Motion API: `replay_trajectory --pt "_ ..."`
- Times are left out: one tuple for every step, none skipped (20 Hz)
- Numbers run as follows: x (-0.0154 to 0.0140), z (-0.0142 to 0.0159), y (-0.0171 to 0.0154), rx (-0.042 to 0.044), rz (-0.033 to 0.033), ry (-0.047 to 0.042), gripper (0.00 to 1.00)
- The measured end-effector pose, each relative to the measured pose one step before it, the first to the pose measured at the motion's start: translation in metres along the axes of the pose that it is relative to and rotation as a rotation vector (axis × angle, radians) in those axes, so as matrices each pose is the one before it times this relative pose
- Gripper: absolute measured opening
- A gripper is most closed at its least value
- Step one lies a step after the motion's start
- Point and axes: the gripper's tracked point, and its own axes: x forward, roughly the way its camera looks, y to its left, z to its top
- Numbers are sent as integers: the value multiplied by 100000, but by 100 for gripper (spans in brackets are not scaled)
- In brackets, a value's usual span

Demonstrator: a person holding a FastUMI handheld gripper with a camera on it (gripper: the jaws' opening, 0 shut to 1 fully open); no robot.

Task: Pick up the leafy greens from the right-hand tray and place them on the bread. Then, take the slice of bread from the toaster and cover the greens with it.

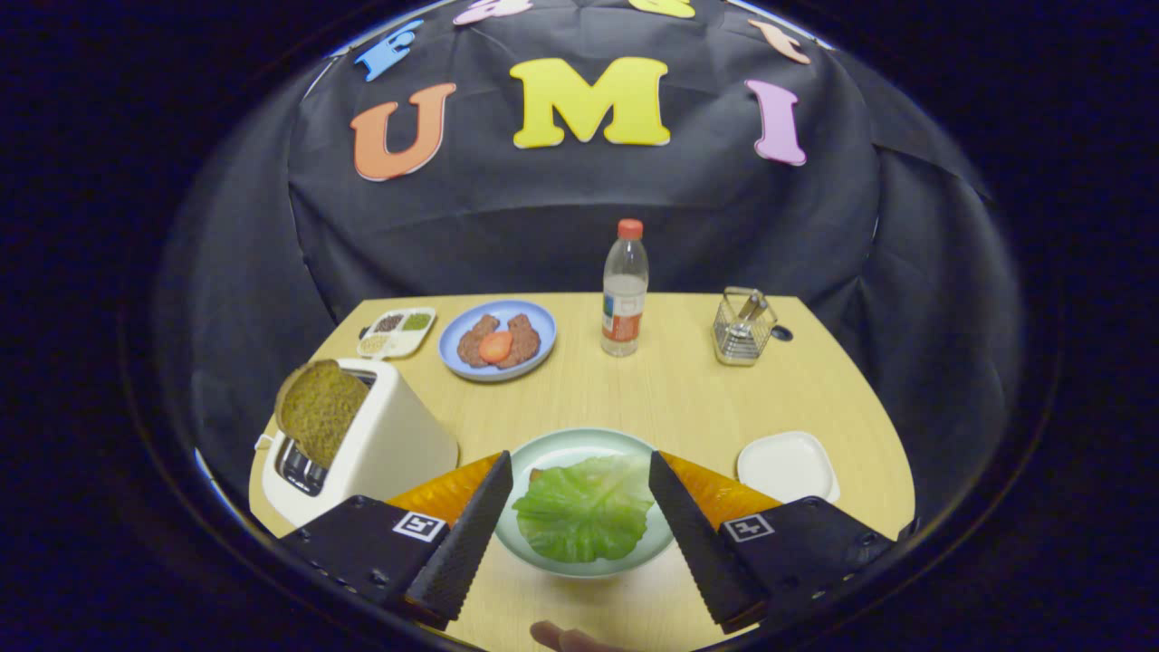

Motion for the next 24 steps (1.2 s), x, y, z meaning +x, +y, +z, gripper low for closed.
replay_trajectory --pt "-745 849 496 -945 -1146 -3394 95" --pt "-630 459 419 -493 -972 -2393 94" --pt "-629 468 1009 331 1240 -1232 95" --pt "-462 328 1159 579 1524 -1179 94" --pt "-221 456 1110 405 1235 -1031 94" --pt "-62 127 780 73 651 -601 94" --pt "-70 100 1208 18 1591 565 94" --pt "-124 -129 1263 182 1609 833 94" --pt "-141 45 1391 212 2091 694 94" --pt "188 94 1306 -258 1954 498 94" --pt "206 83 1202 -788 1198 624 94" --pt "325 -153 1339 -810 1860 1140 94" --pt "377 -168 1263 -1076 935 1376 94" --pt "397 8 1082 -452 957 709 94" --pt "389 -25 1289 7 1206 996 94" --pt "417 -86 781 -351 28 655 94" --pt "499 121 795 -655 48 286 94" --pt "515 -124 785 -1109 191 513 94" --pt "607 -158 516 -1414 -756 876 94" --pt "581 -287 328 -616 -639 1273 94" --pt "585 -339 490 -35 -181 1616 94" --pt "530 -385 261 -25 -1126 1845 94" --pt "385 -336 170 503 -789 1389 94" --pt "604 -223 308 167 -671 1470 94"
